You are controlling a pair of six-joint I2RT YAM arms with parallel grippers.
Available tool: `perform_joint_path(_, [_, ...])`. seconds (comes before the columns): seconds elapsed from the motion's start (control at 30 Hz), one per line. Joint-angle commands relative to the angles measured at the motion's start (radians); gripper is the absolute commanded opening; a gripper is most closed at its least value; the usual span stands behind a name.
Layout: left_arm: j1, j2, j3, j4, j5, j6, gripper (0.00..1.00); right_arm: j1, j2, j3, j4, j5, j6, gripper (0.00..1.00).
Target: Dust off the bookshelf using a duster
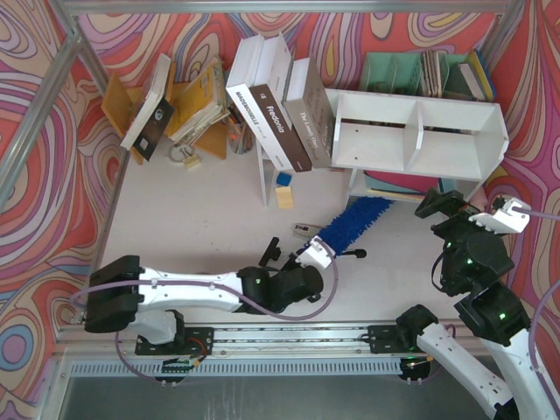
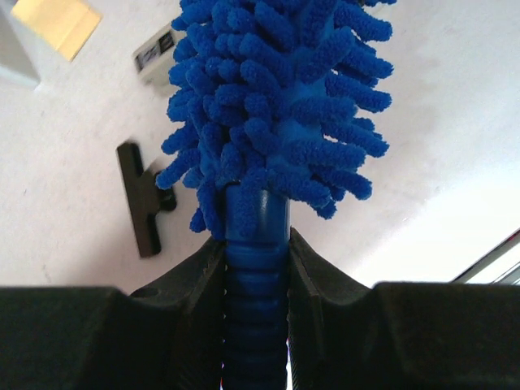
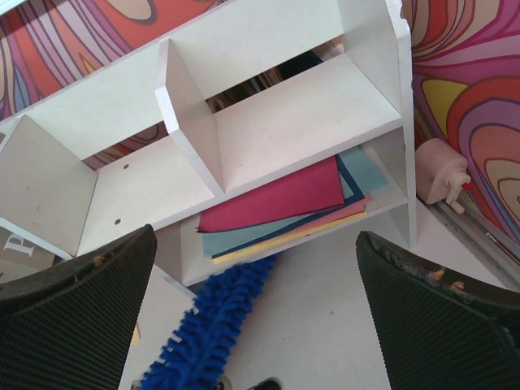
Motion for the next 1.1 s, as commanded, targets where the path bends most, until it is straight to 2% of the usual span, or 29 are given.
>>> perform_joint_path(0.0, [0.011,0.075,0.126,0.190,0.043,0.095,0.00,0.003,-0.010,0.005,-0.017,-0.003,0.011,0.99])
perform_joint_path(0.23, [0.030,0.234,0.308,0.219,0.160,0.168,0.00,0.003,-0.010,0.007,-0.022,-0.003,0.015,0.99])
perform_joint_path(0.47, [0.047,0.341,0.403,0.200,0.263,0.174,0.00,0.002,-0.013,0.014,-0.029,0.005,0.008,0.99])
perform_joint_path(0.77, [0.077,0.371,0.349,0.148,0.336,0.090,0.00,0.002,-0.017,0.007,-0.030,0.012,0.005,0.99])
perform_joint_path(1.07, [0.102,0.417,0.398,0.094,0.338,0.081,0.00,0.002,-0.010,0.008,-0.023,0.004,0.008,0.99])
